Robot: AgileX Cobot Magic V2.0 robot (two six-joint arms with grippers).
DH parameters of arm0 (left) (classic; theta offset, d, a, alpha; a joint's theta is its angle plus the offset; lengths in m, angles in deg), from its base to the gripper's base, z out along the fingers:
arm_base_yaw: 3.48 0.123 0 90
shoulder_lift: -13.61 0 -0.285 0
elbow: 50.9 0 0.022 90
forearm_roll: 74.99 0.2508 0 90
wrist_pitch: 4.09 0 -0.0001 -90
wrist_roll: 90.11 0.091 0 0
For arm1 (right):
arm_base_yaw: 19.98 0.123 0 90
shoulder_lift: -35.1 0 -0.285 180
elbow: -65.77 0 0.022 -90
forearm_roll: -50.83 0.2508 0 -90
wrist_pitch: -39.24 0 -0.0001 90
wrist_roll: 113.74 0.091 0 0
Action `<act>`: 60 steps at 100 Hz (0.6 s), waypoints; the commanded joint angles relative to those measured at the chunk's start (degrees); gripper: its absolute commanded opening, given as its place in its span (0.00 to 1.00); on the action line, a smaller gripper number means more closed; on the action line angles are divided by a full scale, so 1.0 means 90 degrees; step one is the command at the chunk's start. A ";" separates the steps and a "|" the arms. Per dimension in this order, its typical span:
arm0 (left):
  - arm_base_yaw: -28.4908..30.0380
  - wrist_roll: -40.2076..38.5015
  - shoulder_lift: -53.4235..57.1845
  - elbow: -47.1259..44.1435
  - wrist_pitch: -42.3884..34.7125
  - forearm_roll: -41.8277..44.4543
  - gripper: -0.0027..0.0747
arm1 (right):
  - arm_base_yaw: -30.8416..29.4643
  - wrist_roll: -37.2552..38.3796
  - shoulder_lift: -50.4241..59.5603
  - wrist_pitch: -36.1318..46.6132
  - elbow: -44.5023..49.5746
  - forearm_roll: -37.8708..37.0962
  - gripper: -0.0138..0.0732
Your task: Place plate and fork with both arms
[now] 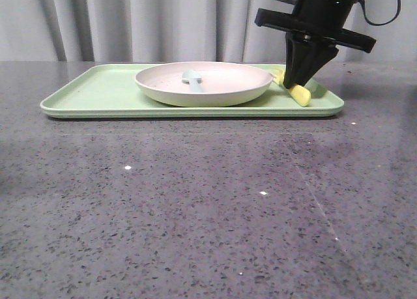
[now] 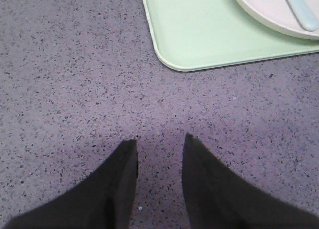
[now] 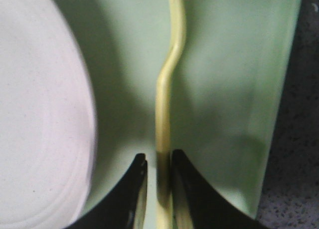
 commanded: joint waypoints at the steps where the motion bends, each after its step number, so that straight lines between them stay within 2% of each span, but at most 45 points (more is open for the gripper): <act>1: 0.0012 -0.0072 0.0065 0.0176 -0.0333 0.0042 0.33 | -0.0044 -0.0079 0.0401 -0.0236 -0.0133 0.0121 0.41; 15: 0.0012 -0.0072 0.0065 0.0176 -0.0333 0.0042 0.33 | -0.0044 -0.0079 0.0430 -0.0214 -0.0133 -0.0001 0.50; 60: 0.0012 -0.0098 0.0065 0.0176 -0.0530 0.0042 0.33 | -0.0044 -0.0079 0.1291 0.0070 -0.0156 -0.0733 0.50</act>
